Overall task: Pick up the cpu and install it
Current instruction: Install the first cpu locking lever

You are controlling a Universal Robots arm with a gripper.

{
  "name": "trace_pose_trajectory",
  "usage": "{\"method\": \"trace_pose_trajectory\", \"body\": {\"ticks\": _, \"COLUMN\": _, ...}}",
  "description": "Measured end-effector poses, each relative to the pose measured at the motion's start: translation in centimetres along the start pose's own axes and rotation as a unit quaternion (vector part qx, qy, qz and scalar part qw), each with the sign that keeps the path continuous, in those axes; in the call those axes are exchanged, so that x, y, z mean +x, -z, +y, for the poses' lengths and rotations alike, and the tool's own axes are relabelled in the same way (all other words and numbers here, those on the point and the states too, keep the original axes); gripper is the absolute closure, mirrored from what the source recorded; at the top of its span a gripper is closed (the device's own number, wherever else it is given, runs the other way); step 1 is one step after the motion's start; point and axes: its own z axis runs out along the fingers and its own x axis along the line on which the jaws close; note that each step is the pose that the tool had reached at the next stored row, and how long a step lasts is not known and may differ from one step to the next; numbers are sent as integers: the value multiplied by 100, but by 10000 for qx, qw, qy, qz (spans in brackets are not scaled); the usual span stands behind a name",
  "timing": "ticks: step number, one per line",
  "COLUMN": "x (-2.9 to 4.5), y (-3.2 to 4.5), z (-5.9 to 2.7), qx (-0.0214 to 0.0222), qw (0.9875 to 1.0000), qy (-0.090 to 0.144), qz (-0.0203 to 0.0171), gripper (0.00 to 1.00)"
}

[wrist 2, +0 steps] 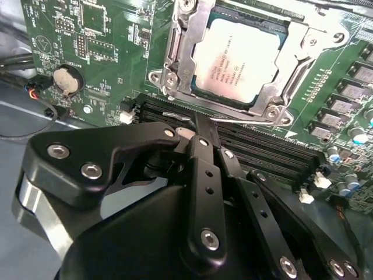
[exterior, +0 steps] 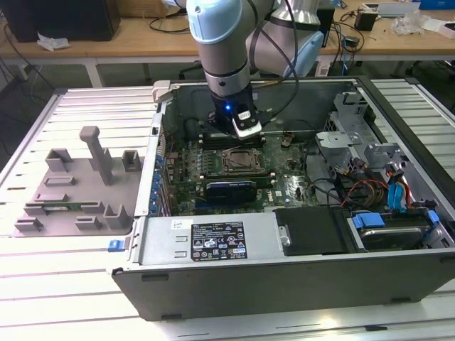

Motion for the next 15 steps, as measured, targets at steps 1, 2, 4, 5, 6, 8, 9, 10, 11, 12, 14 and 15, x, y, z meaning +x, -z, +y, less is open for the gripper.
{"method": "trace_pose_trajectory", "body": {"ticks": 1, "x": 1, "y": -10, "z": -2, "qx": 1, "qw": 10000, "qy": -20, "qz": -11, "gripper": 89}}
{"method": "trace_pose_trajectory", "body": {"ticks": 2, "x": 3, "y": -24, "z": -6, "qx": 2, "qw": 10000, "qy": -48, "qz": -27, "gripper": 89}}
{"method": "trace_pose_trajectory", "body": {"ticks": 4, "x": 6, "y": -42, "z": -10, "qx": 4, "qw": 10000, "qy": -79, "qz": -48, "gripper": 89}}
{"method": "trace_pose_trajectory", "body": {"ticks": 5, "x": 7, "y": -49, "z": -12, "qx": 6, "qw": 9999, "qy": -89, "qz": -55, "gripper": 89}}
{"method": "trace_pose_trajectory", "body": {"ticks": 6, "x": 7, "y": -55, "z": -13, "qx": 7, "qw": 9999, "qy": -97, "qz": -61, "gripper": 89}}
{"method": "trace_pose_trajectory", "body": {"ticks": 8, "x": 10, "y": -75, "z": -18, "qx": 7, "qw": 9999, "qy": -115, "qz": -77, "gripper": 89}}
{"method": "trace_pose_trajectory", "body": {"ticks": 9, "x": 11, "y": -80, "z": -21, "qx": 8, "qw": 9999, "qy": -121, "qz": -81, "gripper": 89}}
{"method": "trace_pose_trajectory", "body": {"ticks": 10, "x": 12, "y": -88, "z": -25, "qx": 12, "qw": 9999, "qy": -129, "qz": -87, "gripper": 89}}
{"method": "trace_pose_trajectory", "body": {"ticks": 11, "x": 13, "y": -96, "z": -26, "qx": 7, "qw": 9999, "qy": -134, "qz": -92, "gripper": 89}}
{"method": "trace_pose_trajectory", "body": {"ticks": 12, "x": 14, "y": -104, "z": -27, "qx": 5, "qw": 9999, "qy": -141, "qz": -97, "gripper": 89}}
{"method": "trace_pose_trajectory", "body": {"ticks": 14, "x": 14, "y": -104, "z": -29, "qx": 3, "qw": 9998, "qy": -145, "qz": -96, "gripper": 89}}
{"method": "trace_pose_trajectory", "body": {"ticks": 15, "x": 14, "y": -106, "z": -29, "qx": -32, "qw": 9998, "qy": -153, "qz": -87, "gripper": 89}}
